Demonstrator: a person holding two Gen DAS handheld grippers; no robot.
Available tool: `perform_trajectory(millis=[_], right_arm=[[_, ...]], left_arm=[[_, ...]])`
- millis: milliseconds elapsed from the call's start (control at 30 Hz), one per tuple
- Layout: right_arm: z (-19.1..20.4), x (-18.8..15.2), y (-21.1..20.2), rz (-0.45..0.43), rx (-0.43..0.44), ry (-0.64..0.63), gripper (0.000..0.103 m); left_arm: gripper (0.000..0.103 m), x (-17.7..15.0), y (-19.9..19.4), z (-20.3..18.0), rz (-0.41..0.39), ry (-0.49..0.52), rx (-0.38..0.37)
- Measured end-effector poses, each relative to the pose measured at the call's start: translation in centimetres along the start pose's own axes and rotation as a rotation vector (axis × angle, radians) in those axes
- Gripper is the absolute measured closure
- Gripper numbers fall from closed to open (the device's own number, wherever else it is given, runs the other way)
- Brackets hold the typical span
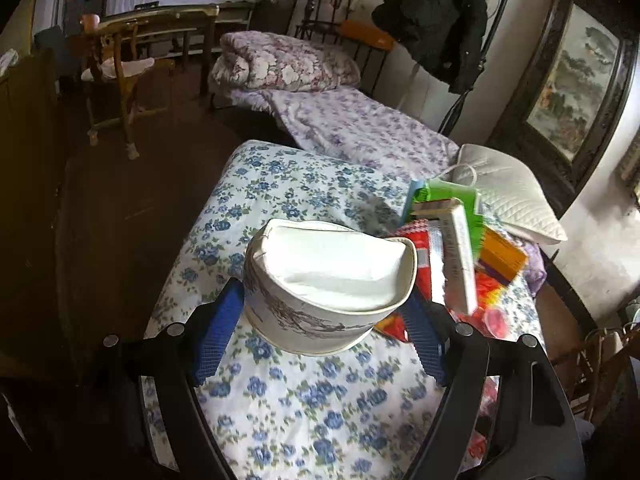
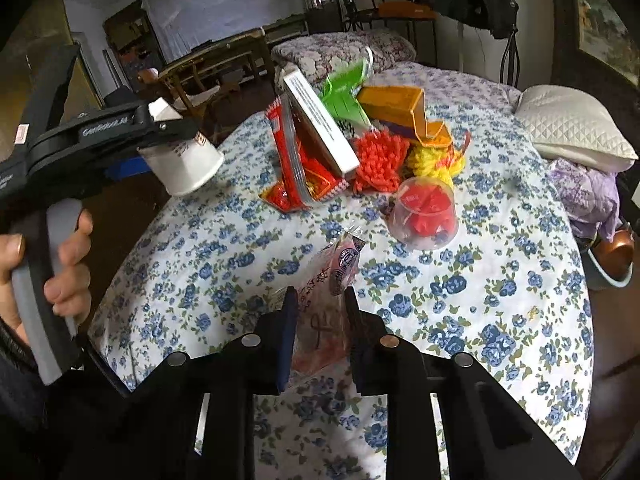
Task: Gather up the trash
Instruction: 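Carry the cup and bag with both tools over the red wastebasket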
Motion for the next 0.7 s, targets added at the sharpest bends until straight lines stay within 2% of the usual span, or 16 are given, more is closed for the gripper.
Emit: perform_trajectory(millis=[100, 367, 533, 700], right_arm=[[0.3, 0.0, -0.5, -0.014, 0.001, -0.006, 0.085], [-0.5, 0.5, -4.4, -0.093, 0.043, 0.043, 0.086], [-2.9, 1.1, -8.4, -0.178, 0.059, 0.097, 0.085], [-6.9, 1.4, -11.8, -0.245, 0.023, 0.155, 0.085]], left_arm=[[0.027, -0.4, -0.7, -0.4, 0.008, -0.001, -0.028], [0.027, -1.8, -3.6, -2.6, -0.023, 0.058, -0.087], [0.027, -2.2, -5.4, -4.8, -0.042, 0.110, -0.123], [0.027, -2.1, -6.4, -8.2, -0.053, 0.183, -0.180]])
Point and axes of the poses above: each gripper's, at about its wrist camera, not at the fingertips, and y roughly the way its jaws point, z to its left, x to its top, the point moved 1 cm from there along y, roughly the way its jaws point, and after that the axes turned 15 degrees about y, right-handed, at the moved point
